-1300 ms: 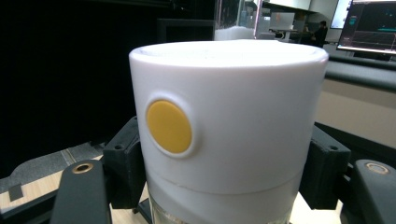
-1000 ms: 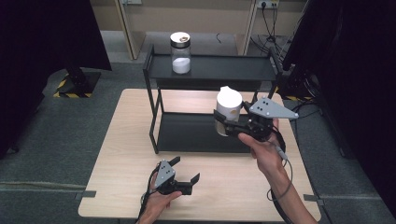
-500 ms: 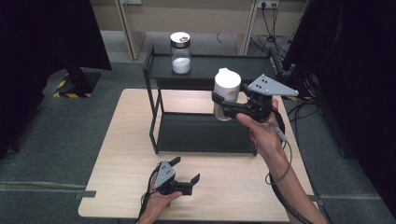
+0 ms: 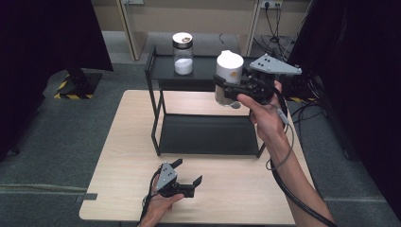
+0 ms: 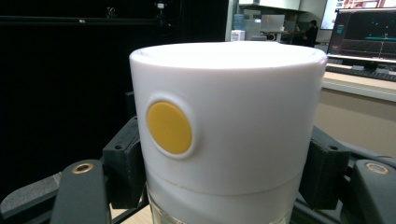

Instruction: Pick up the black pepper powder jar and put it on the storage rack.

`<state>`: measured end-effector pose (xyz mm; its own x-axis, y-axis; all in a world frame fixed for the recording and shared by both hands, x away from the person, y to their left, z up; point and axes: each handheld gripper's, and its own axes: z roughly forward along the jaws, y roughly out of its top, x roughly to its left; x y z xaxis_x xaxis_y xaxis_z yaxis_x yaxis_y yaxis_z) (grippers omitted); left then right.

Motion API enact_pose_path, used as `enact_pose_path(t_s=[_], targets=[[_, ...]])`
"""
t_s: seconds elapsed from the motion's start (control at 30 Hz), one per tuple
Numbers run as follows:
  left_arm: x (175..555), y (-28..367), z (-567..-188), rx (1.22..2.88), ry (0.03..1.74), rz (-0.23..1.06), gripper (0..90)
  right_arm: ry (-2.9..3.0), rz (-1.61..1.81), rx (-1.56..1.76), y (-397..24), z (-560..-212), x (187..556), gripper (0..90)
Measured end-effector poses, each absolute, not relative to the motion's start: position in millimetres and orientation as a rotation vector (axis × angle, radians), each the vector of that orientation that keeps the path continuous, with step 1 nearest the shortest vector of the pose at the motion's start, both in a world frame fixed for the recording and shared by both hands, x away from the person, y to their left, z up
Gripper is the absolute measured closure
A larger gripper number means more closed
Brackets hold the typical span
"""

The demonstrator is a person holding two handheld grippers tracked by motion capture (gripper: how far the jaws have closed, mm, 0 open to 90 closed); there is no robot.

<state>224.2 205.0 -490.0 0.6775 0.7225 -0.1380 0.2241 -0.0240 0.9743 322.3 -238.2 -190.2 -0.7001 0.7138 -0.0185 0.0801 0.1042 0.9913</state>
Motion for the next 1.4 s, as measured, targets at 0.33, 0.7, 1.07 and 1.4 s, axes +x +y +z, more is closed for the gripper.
enact_pose_path(t_s=[0.33,0.7,1.07,1.4], targets=[[224.0,204.9,-490.0,1.583,0.798,0.473,1.0,1.881,1.615,0.807,-229.3,-175.7,335.1,30.5],[224.1,205.2,-490.0,1.584,0.795,0.473,1.0,1.854,1.581,0.856,-220.1,-165.7,351.7,30.5],[224.2,205.6,-489.8,1.583,0.795,0.471,1.0,1.816,1.532,0.895,-205.2,-162.1,368.7,30.5],[224.0,205.8,-489.8,1.582,0.792,0.469,1.0,1.776,1.500,0.936,-192.2,-165.0,387.2,30.5]])
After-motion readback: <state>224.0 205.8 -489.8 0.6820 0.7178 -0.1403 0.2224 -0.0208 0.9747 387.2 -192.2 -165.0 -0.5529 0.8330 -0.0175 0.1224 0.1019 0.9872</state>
